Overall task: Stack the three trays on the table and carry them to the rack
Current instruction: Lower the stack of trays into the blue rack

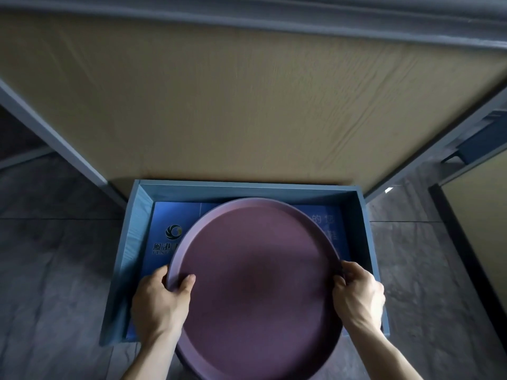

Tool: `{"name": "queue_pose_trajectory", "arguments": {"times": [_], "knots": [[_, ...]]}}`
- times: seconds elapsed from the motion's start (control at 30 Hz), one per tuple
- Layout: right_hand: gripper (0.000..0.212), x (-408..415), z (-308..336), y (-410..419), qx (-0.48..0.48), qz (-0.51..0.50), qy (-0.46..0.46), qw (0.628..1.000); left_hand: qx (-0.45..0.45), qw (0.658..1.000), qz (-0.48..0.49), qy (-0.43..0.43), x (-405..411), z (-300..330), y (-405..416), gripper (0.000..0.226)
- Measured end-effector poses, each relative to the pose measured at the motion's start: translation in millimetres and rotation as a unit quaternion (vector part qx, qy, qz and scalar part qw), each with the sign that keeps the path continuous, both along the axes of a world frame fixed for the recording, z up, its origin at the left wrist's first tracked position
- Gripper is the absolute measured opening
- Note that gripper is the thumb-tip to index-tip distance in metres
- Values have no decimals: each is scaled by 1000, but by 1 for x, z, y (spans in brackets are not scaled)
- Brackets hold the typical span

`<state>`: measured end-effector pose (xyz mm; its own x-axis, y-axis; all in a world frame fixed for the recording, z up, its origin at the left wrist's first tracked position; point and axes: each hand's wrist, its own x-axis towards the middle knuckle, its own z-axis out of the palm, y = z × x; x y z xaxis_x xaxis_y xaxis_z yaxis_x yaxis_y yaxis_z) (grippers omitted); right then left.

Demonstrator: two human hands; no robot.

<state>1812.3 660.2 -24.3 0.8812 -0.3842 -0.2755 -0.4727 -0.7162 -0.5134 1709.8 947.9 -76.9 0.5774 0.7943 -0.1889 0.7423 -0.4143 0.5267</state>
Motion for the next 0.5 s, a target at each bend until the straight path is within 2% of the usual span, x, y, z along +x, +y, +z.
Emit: {"name": "queue_pose_trajectory", "arguments": {"times": [0.4,0.5], "knots": [[36,9,3,-2,1,-8,29,1000,-16,1000,-3,12,3,-4,4,37],[30,11,4,-2,-17,10,36,999,-23,1000,-3,8,4,-2,4,34]]}}
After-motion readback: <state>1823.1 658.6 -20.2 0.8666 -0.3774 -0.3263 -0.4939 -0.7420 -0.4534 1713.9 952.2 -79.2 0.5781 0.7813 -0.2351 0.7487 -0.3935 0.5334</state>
